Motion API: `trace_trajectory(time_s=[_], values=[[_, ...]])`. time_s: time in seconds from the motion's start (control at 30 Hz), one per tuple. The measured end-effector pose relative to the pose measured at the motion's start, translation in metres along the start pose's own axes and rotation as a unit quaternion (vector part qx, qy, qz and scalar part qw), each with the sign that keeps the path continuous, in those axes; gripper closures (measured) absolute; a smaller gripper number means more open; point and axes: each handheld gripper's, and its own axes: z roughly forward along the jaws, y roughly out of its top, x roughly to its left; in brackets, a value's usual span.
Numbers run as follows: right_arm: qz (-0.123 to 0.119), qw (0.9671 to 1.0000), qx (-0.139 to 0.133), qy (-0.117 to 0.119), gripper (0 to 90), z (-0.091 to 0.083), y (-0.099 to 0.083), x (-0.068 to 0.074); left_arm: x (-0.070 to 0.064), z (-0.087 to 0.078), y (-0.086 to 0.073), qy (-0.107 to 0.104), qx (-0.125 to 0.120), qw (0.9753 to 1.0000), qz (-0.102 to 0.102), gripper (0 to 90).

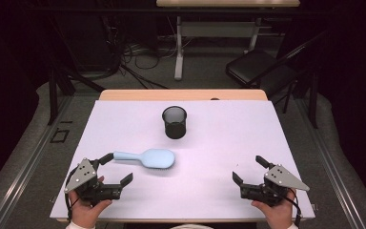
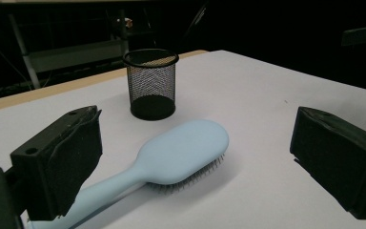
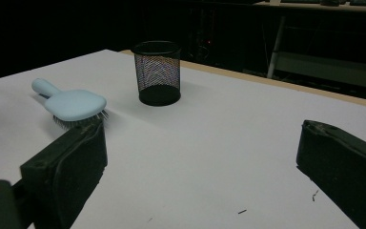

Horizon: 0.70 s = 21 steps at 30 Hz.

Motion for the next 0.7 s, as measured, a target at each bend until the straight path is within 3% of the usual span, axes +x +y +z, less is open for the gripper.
trace_trajectory(time_s=[0.33,0.7], values=[[0.002,1.0,0.004,-0.006,3.0,0.0002,-0.001,0.0004,0.0032,0.0042,-0.0012,-0.008,0.021,0.9998,-0.003,3.7],[0.0,0.9999,0.006,-0.01,3.1,0.0005,-0.0013,0.0001,0.0041,0.0032,-0.0029,-0.011,0.02,0.9997,-0.01,3.7]])
